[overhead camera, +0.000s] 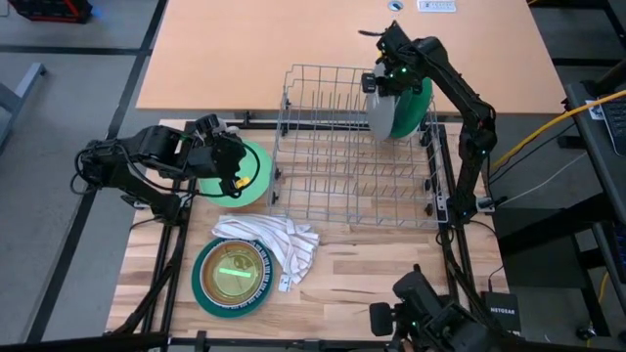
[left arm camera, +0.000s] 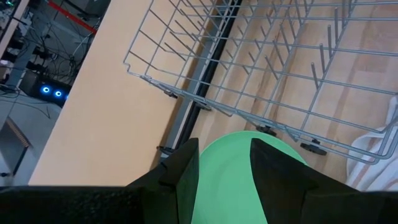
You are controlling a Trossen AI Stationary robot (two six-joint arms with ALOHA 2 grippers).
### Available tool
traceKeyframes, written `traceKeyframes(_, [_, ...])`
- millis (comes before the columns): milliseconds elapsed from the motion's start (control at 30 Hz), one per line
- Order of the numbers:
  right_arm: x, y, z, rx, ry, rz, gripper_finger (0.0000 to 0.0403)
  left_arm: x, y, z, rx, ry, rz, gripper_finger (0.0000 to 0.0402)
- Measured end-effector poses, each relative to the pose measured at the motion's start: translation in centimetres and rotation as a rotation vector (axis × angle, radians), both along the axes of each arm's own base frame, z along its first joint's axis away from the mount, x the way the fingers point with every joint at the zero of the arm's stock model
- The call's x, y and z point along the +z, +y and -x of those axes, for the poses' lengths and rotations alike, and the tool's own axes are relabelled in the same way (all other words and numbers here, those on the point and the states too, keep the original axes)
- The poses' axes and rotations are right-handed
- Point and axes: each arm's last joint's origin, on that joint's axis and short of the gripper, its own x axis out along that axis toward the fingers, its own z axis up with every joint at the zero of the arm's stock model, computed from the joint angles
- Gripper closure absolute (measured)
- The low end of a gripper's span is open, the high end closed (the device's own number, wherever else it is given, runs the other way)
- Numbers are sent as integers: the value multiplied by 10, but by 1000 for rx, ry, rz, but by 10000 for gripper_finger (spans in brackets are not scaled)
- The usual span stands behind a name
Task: Sort dishes
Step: Put the gray plate into the dish rack
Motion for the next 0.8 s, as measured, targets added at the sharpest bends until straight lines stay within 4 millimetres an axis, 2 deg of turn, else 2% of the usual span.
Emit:
traceKeyframes(133, [-12, -3, -2, 10, -7, -16, 375, 0, 0, 0, 0, -1, 1, 267])
traceKeyframes(333, [-21, -6, -4, 9, -4, -17, 338, 0, 0, 0, 0, -1, 1, 267])
traceKeyframes(633, [-19, -8, -5, 17, -26, 1, 269, 0, 0, 0, 0, -1, 1, 267])
traceKeyframes(800, [-10, -14, 5, 53, -31, 19, 251, 0, 0, 0, 0, -1, 1, 267])
